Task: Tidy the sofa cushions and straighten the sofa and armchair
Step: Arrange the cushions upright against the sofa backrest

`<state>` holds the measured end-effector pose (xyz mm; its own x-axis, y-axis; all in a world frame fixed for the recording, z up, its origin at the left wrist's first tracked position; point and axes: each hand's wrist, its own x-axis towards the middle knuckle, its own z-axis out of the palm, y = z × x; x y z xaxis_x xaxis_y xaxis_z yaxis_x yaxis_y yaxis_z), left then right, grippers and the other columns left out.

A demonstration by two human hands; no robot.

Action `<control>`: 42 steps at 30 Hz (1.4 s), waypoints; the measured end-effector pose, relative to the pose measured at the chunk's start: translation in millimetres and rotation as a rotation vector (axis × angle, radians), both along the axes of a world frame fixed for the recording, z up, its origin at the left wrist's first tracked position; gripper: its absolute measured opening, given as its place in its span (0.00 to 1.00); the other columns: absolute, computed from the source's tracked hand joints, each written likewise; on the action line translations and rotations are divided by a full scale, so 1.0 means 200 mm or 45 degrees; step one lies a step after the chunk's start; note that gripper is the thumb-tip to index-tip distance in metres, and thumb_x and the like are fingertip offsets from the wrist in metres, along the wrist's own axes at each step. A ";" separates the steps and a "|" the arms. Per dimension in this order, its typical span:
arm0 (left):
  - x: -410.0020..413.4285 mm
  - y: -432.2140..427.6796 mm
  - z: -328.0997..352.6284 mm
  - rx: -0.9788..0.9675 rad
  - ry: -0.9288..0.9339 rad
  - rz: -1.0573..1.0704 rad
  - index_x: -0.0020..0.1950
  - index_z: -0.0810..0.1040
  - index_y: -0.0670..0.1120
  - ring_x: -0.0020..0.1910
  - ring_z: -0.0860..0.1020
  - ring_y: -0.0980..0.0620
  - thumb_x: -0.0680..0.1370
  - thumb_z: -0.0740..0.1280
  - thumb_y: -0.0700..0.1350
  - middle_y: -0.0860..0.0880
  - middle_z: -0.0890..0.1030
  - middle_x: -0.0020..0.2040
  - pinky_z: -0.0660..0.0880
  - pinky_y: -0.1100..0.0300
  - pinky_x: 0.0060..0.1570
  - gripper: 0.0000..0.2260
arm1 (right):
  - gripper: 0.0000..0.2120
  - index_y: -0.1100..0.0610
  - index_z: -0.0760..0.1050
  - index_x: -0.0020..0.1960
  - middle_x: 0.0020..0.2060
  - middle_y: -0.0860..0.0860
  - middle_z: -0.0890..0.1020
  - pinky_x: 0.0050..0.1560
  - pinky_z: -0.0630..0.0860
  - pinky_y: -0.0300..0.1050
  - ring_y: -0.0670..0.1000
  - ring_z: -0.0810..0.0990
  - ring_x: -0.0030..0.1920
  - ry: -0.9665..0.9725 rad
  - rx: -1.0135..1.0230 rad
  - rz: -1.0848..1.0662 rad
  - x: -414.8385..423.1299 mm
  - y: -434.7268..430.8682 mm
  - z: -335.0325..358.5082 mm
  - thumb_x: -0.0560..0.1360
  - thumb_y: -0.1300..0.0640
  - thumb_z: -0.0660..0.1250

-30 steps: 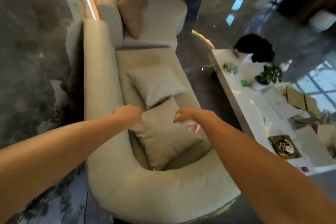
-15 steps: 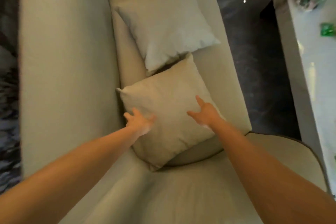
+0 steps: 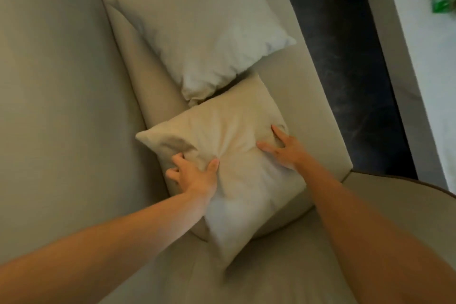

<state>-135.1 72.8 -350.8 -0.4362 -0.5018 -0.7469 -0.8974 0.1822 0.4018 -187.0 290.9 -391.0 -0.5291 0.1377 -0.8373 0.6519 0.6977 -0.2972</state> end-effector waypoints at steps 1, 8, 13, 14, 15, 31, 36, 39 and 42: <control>-0.02 -0.03 0.07 -0.019 0.056 -0.056 0.69 0.59 0.50 0.57 0.72 0.36 0.71 0.75 0.49 0.41 0.58 0.67 0.70 0.48 0.63 0.33 | 0.43 0.41 0.55 0.79 0.79 0.54 0.59 0.76 0.58 0.60 0.59 0.60 0.77 -0.006 -0.073 -0.074 0.00 -0.02 0.04 0.69 0.29 0.66; 0.01 -0.50 0.60 -0.013 0.176 -0.624 0.75 0.57 0.54 0.56 0.65 0.50 0.72 0.72 0.45 0.54 0.54 0.57 0.65 0.62 0.61 0.37 | 0.50 0.44 0.62 0.77 0.75 0.53 0.67 0.61 0.71 0.63 0.63 0.69 0.70 -0.429 -0.382 -0.388 0.25 -0.39 0.18 0.62 0.18 0.58; 0.12 -0.69 0.79 0.058 0.178 -0.745 0.70 0.65 0.53 0.41 0.76 0.47 0.72 0.71 0.45 0.57 0.58 0.53 0.78 0.57 0.31 0.28 | 0.48 0.46 0.59 0.78 0.78 0.50 0.64 0.76 0.57 0.62 0.57 0.62 0.76 -0.467 -0.619 -0.578 0.40 -0.74 0.07 0.66 0.19 0.51; 0.11 -0.70 0.80 -0.034 0.194 -0.965 0.66 0.67 0.54 0.41 0.75 0.50 0.71 0.70 0.52 0.56 0.58 0.54 0.78 0.57 0.37 0.25 | 0.48 0.45 0.57 0.79 0.78 0.50 0.63 0.77 0.55 0.61 0.56 0.61 0.76 -0.457 -0.634 -0.576 0.39 -0.77 0.06 0.66 0.20 0.50; 0.08 -0.70 0.80 -0.146 0.215 -1.182 0.62 0.69 0.54 0.44 0.73 0.52 0.70 0.66 0.59 0.55 0.60 0.55 0.75 0.57 0.44 0.22 | 0.48 0.44 0.55 0.79 0.79 0.49 0.61 0.77 0.55 0.62 0.56 0.60 0.77 -0.480 -0.630 -0.537 0.38 -0.77 0.07 0.66 0.19 0.50; -1.30 -0.37 -0.12 -0.004 -0.044 -0.215 0.72 0.61 0.36 0.62 0.73 0.30 0.72 0.70 0.59 0.33 0.70 0.68 0.80 0.40 0.43 0.40 | 0.40 0.36 0.47 0.78 0.80 0.57 0.41 0.74 0.56 0.62 0.68 0.56 0.76 0.619 0.016 -0.197 -1.13 -0.54 0.05 0.75 0.39 0.67; -1.37 -0.39 -0.49 0.265 -0.032 -0.062 0.77 0.36 0.45 0.71 0.62 0.33 0.66 0.74 0.64 0.39 0.57 0.77 0.66 0.33 0.64 0.58 | 0.41 0.26 0.41 0.74 0.77 0.50 0.28 0.75 0.56 0.66 0.67 0.52 0.77 0.572 -0.097 -0.394 -1.27 -0.58 -0.27 0.71 0.29 0.64; -1.36 -0.38 -0.59 0.338 0.228 -0.011 0.78 0.38 0.44 0.72 0.64 0.39 0.66 0.77 0.58 0.42 0.62 0.75 0.64 0.43 0.69 0.58 | 0.38 0.22 0.40 0.70 0.77 0.45 0.29 0.75 0.57 0.65 0.66 0.52 0.77 0.640 -0.086 -0.477 -1.25 -0.58 -0.39 0.71 0.28 0.63; -1.36 -0.36 -0.52 0.314 0.376 0.020 0.77 0.50 0.44 0.69 0.68 0.39 0.67 0.78 0.54 0.43 0.69 0.71 0.66 0.46 0.68 0.49 | 0.39 0.22 0.44 0.71 0.78 0.45 0.32 0.74 0.59 0.67 0.67 0.52 0.76 0.640 -0.110 -0.539 -1.26 -0.57 -0.35 0.69 0.28 0.65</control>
